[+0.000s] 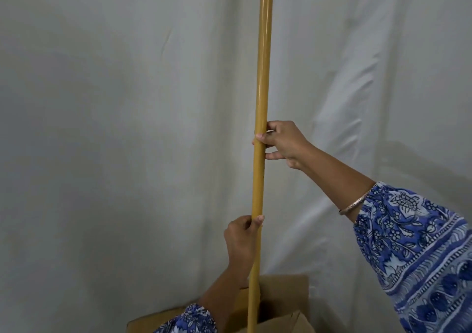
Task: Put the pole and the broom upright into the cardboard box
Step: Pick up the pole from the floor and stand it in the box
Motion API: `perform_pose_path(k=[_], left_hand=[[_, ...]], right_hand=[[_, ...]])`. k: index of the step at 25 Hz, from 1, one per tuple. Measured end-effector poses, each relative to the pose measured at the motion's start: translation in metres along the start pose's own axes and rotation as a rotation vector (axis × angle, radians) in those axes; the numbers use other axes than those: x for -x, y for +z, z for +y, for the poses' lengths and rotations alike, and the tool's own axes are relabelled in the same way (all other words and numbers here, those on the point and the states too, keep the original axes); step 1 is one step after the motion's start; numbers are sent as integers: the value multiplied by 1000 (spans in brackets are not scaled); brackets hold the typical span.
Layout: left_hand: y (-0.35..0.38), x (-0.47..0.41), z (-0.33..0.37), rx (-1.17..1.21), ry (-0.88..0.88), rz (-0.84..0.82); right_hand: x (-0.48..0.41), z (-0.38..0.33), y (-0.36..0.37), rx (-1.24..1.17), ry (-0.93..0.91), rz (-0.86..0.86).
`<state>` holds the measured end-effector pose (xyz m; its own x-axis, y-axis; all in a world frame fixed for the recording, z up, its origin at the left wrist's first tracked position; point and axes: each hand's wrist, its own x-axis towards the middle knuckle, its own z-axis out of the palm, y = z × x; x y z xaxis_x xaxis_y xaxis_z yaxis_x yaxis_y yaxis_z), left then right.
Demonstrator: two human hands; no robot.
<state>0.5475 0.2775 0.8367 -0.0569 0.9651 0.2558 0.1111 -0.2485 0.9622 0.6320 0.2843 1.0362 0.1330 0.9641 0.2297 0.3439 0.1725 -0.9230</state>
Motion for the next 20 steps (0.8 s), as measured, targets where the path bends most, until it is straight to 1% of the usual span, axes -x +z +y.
perform_pose_path(k=[5,9,13,18,20], left_hand=[[27,-19,-26,-36,-64,34],[43,-29,-48,-95,-114,111],[49,-35,-69,-95,-155,150],[51,-43,-86,-85,-207,178],[50,-49,-88,-91,-214,158]], right_hand=[[-32,48,-16,-35,18,-19],[-52,80,-15,-70,27,-95],[-66,108,-5,-87,23,-161],[-79,125,8,-75,14,-179],[-86,127,11,-75,11,-178]])
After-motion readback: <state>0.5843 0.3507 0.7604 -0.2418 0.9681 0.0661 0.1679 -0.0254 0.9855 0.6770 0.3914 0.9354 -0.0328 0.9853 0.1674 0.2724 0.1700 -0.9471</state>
